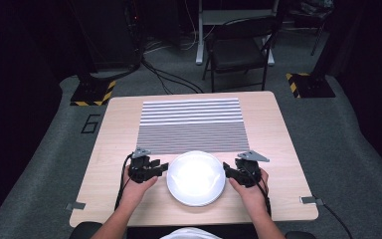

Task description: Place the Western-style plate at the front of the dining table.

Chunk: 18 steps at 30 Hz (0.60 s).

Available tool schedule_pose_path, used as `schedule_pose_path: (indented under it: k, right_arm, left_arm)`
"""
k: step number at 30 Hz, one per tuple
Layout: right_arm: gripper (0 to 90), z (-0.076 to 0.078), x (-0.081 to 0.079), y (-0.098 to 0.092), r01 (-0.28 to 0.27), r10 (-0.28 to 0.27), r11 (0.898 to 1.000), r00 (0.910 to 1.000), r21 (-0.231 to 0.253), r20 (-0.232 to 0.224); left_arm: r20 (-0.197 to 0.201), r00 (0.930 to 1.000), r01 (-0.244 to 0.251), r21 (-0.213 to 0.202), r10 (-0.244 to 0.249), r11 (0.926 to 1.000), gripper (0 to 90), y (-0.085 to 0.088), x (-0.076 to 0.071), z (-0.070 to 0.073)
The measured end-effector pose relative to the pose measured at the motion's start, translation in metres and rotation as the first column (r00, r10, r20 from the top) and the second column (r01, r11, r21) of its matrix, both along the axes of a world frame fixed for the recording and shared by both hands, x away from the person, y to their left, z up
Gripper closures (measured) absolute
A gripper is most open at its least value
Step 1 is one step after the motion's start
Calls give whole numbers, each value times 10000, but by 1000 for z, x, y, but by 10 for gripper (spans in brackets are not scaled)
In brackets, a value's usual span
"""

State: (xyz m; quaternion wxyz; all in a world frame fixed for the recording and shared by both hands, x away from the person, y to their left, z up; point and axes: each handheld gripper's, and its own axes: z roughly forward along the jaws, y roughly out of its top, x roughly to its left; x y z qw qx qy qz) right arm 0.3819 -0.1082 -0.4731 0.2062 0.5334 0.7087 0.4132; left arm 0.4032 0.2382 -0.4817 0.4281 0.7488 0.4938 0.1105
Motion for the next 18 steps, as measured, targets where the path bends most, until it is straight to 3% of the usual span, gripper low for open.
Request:
schedule_pose_path:
  k: [3, 8, 12, 18]
  right_arm:
    - [458, -2, -4, 6, -211, 211, 9998, 9997, 62, 77]
    - [473, -12, -5, 16, -551, 546, 9983, 9981, -189, -284]
    - [460, -13, -7, 18, -623, 620, 9978, 9979, -218, -171]
    - [482, -13, -6, 12, -397, 400, 9992, 9987, 89, -305]
  left_arm:
    - [-217, 9998, 16, -77, -18, 10000, 546, -2, -3, -5]
    - [-119, 9997, 226, 319, -223, 9992, 526, -11, -5, -11]
    - [159, 9996, 230, 672, -241, 9975, 498, -13, -7, -12]
    - [-4, 9998, 223, 396, -223, 9990, 504, -14, -5, -12]
